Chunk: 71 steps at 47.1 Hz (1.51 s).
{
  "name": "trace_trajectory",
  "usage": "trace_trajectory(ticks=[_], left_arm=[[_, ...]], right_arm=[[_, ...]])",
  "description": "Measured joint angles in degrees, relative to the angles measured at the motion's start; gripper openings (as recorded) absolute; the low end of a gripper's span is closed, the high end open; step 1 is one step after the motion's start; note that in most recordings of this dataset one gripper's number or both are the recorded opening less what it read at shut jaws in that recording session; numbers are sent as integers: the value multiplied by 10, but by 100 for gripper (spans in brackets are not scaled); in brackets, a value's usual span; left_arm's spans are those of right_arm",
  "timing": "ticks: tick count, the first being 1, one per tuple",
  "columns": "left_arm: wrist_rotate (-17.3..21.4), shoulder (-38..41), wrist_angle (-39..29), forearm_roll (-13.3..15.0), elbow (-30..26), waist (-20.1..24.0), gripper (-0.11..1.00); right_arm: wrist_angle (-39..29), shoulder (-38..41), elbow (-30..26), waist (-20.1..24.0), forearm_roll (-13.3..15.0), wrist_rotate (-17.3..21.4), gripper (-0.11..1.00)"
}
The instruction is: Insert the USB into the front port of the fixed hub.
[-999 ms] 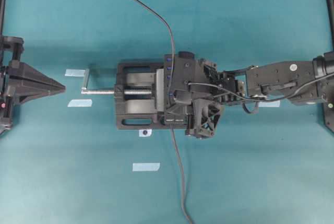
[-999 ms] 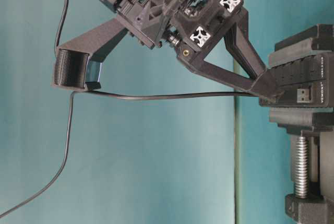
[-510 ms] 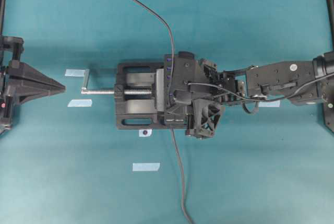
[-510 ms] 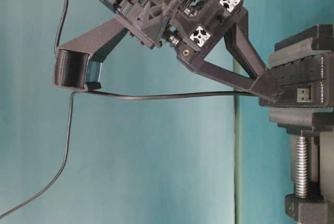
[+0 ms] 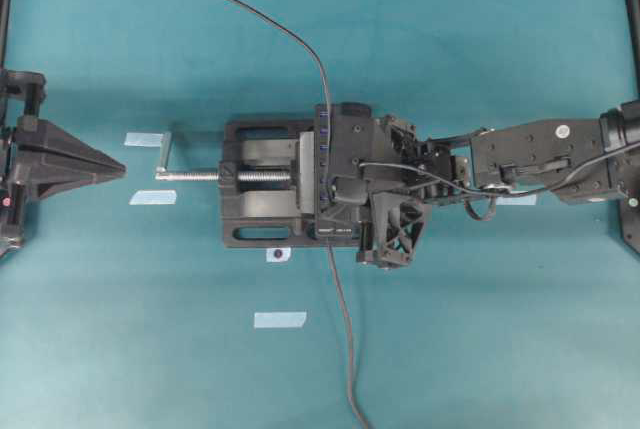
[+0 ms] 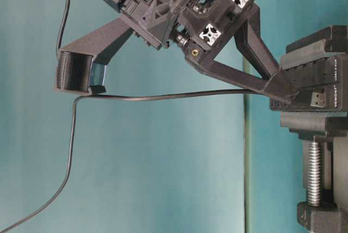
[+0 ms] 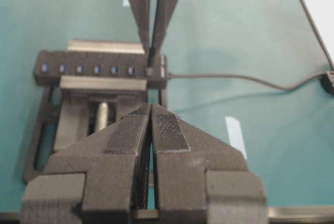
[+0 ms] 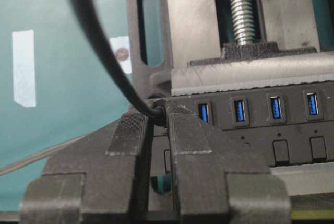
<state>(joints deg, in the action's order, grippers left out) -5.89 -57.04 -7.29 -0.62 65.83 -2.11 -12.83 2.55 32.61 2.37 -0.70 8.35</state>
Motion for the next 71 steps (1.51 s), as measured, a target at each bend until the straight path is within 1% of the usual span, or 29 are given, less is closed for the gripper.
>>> trace_trajectory(ticks=[34, 49, 71], left_arm=[[0, 0, 0, 0, 1, 1, 0], [0, 0, 1, 0, 1, 0, 0], [0, 0, 0, 0, 1, 0, 0]], right_arm=[[-21, -9, -3, 1, 3, 0, 4], [-21, 7, -18, 1, 3, 0, 4], [-37, 15, -22, 3, 4, 0, 4]])
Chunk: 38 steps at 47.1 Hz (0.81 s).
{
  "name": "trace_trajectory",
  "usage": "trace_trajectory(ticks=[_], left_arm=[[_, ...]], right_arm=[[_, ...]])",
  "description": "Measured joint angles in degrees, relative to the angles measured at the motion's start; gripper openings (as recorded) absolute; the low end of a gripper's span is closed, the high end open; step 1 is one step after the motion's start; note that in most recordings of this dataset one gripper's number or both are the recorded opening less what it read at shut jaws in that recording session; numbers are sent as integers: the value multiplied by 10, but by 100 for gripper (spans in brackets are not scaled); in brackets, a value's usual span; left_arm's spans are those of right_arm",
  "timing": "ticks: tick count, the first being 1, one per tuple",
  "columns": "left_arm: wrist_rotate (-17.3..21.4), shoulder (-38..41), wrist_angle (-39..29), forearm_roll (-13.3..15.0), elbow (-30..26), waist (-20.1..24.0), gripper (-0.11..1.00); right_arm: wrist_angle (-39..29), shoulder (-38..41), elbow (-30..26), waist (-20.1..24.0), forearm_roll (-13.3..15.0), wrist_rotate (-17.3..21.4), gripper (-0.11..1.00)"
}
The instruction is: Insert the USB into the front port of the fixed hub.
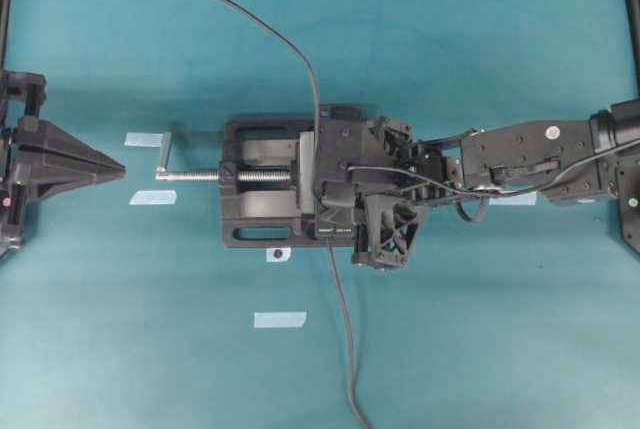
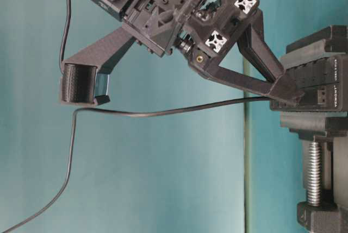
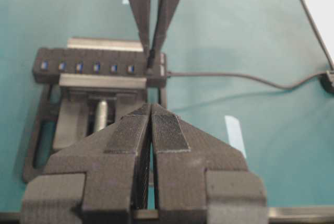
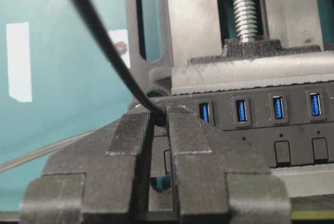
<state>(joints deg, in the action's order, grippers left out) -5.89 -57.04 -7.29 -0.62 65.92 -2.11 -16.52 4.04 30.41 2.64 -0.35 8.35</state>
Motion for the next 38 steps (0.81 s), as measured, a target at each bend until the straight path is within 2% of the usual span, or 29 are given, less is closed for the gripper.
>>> trace_trajectory(ticks=[38], left_arm=[[0, 0, 0, 0, 0, 0, 0]], right_arm=[[-21, 11, -9, 3, -1, 0, 4]])
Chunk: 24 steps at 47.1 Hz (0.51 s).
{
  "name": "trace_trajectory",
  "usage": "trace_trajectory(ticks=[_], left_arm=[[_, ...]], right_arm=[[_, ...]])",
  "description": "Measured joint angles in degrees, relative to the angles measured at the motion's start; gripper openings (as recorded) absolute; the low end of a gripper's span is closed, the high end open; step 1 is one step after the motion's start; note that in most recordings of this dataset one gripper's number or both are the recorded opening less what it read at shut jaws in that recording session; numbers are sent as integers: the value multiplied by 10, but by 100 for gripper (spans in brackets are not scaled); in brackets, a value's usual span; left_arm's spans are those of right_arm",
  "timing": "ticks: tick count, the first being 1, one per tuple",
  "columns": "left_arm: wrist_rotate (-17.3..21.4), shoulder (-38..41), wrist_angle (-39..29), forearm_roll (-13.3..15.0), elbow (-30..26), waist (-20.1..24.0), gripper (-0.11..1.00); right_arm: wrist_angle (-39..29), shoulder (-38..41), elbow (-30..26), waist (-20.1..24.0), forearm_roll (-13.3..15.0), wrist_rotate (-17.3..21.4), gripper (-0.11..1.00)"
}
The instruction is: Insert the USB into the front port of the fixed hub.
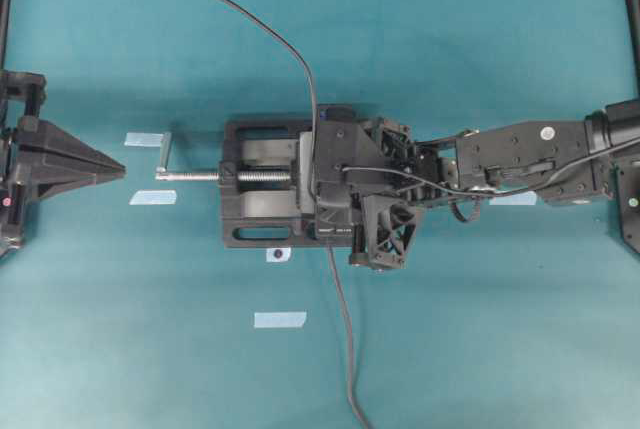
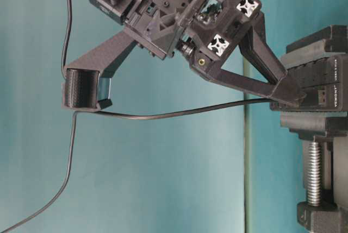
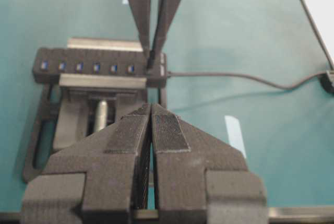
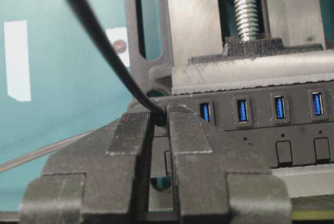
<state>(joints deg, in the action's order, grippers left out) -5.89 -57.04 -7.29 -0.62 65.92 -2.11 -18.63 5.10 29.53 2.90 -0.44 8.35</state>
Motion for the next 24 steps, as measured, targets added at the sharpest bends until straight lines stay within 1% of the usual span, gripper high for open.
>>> trace_trajectory(ticks=[24], left_arm=[[-1, 0, 0, 0, 3, 0, 0]], right_arm=[[-11, 2, 0, 0, 0, 0, 4]])
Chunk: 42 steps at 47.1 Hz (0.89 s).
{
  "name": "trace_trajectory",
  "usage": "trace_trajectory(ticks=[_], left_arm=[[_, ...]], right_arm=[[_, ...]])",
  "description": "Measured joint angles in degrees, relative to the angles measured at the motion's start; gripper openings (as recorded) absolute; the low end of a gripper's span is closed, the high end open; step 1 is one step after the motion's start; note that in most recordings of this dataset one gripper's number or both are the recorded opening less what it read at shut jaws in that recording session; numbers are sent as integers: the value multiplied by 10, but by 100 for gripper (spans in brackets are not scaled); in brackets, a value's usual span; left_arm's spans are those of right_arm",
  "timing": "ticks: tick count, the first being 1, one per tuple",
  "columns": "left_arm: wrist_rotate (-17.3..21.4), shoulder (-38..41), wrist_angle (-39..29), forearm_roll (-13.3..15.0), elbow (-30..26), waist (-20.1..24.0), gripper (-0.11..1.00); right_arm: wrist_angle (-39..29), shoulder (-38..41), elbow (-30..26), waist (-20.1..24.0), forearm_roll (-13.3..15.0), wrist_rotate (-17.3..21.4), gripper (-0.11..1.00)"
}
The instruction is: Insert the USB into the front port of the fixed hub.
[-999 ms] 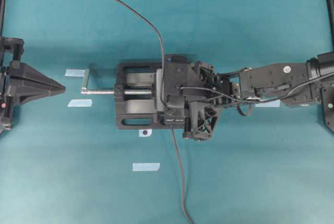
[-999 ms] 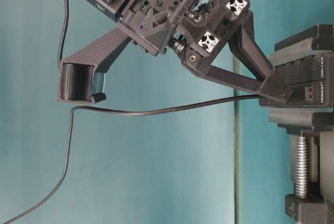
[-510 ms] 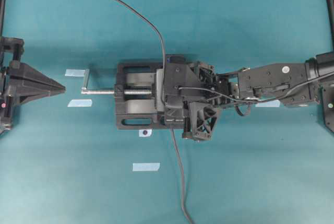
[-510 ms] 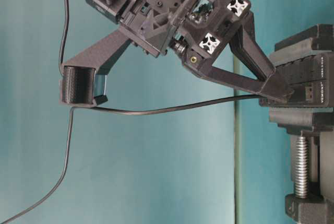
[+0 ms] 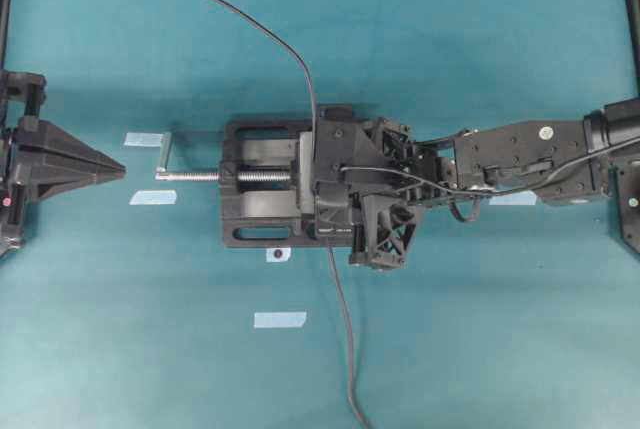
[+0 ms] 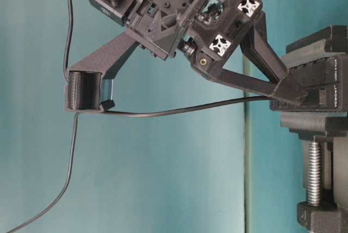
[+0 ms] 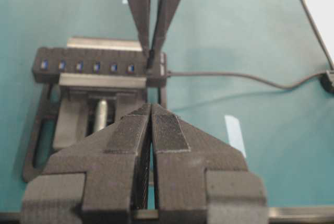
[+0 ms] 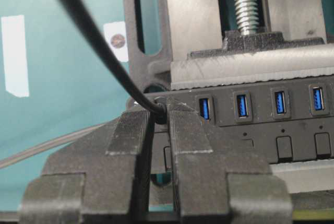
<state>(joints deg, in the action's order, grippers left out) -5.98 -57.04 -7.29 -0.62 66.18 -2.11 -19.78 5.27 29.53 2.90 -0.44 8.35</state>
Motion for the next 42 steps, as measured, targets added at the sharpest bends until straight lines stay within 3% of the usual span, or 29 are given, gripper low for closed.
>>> trace_trajectory(ticks=[42], left_arm=[[-1, -2, 0, 0, 2, 0, 0]], right_arm=[[-3, 10, -4, 1, 0, 0, 4]])
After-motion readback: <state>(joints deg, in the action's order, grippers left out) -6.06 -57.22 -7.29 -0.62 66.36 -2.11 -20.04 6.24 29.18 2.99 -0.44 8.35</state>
